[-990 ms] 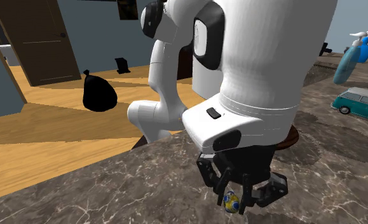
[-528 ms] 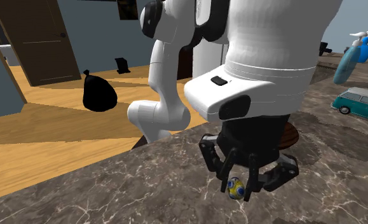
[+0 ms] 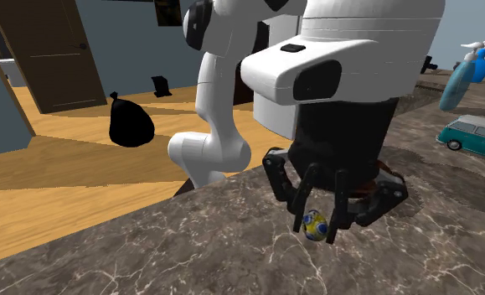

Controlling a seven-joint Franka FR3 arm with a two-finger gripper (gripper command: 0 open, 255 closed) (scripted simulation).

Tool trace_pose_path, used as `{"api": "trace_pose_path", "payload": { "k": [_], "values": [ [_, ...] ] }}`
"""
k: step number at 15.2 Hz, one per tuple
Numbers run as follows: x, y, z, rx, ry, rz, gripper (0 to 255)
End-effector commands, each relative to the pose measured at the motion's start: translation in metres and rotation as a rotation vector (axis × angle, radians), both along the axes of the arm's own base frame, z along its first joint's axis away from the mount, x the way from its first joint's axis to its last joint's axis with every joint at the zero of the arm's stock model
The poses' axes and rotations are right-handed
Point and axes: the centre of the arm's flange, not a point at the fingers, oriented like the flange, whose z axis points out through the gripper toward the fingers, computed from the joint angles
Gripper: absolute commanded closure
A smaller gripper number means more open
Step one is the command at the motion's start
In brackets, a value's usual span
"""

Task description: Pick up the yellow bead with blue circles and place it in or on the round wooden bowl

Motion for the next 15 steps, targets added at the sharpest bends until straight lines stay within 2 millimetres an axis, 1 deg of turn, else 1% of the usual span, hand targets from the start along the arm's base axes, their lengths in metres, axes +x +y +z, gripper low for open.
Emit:
{"api": "trace_pose_path", "payload": {
  "k": [1, 15],
  "values": [
    [-0.013, 0.004, 0.005, 0.0, 0.0, 0.0, 255],
    [-0.191, 0.053, 0.004, 0.0, 0.0, 0.0, 255]
  ]
}}
